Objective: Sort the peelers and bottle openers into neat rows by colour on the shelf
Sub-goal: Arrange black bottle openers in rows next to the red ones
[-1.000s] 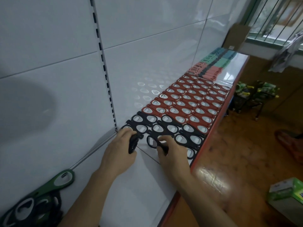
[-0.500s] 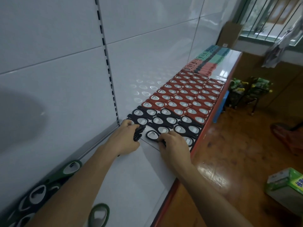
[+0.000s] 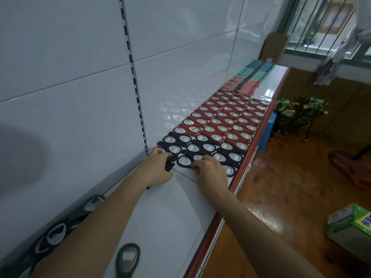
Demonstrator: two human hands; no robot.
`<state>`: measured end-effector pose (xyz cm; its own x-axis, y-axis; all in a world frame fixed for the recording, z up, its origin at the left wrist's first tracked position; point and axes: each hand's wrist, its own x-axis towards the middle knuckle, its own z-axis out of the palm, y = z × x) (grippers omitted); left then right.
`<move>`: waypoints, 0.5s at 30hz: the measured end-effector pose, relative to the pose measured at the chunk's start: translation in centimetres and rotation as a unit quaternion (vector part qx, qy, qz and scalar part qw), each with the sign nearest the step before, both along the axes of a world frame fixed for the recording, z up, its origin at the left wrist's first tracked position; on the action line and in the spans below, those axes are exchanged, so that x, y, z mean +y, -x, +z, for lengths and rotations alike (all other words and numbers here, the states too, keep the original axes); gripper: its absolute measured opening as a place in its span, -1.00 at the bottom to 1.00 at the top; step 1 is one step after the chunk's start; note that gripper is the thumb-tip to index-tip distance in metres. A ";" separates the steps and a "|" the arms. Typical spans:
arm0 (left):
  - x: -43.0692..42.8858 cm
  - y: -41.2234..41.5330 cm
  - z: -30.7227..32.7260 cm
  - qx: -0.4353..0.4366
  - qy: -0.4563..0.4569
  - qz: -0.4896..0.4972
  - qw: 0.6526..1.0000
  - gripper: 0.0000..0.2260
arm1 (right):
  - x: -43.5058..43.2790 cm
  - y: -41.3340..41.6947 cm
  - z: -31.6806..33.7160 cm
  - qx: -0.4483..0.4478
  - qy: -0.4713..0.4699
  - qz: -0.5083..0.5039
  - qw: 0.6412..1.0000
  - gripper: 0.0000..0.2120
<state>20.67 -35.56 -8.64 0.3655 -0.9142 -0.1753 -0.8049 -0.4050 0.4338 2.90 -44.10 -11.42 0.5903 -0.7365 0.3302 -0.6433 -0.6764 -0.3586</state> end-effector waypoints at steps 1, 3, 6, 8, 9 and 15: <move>0.0 0.0 0.1 0.000 -0.002 0.001 1.000 -0.47 | 0.0 0.0 -0.1 -0.001 -0.004 -0.004 1.000 -0.77; 0.1 0.1 0.2 0.006 0.001 0.002 1.000 -0.46 | 0.0 0.1 -0.1 -0.004 -0.017 -0.007 1.000 -0.77; 0.5 0.3 0.2 0.018 0.028 0.008 0.999 -0.45 | -0.1 0.3 0.2 -0.024 -0.036 -0.010 0.999 -0.82; 0.9 0.6 0.1 0.051 0.111 0.052 0.991 -0.51 | 0.3 0.6 0.8 -0.079 -0.064 -0.022 0.995 -0.86; 1.1 0.8 0.1 0.104 0.167 0.098 0.975 -0.57 | 0.5 0.9 1.3 -0.117 -0.090 -0.026 0.989 -0.86; 1.0 4.5 1.6 0.591 0.270 0.225 0.727 -0.71 | 3.1 2.2 3.5 -0.292 -0.328 0.091 0.894 -0.67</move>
<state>16.17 -34.57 -7.04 0.5346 -0.8012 -0.2688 0.4186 -0.0253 0.9078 0.69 -40.96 -7.90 0.5882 -0.7940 0.1536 -0.1165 -0.2712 -0.9555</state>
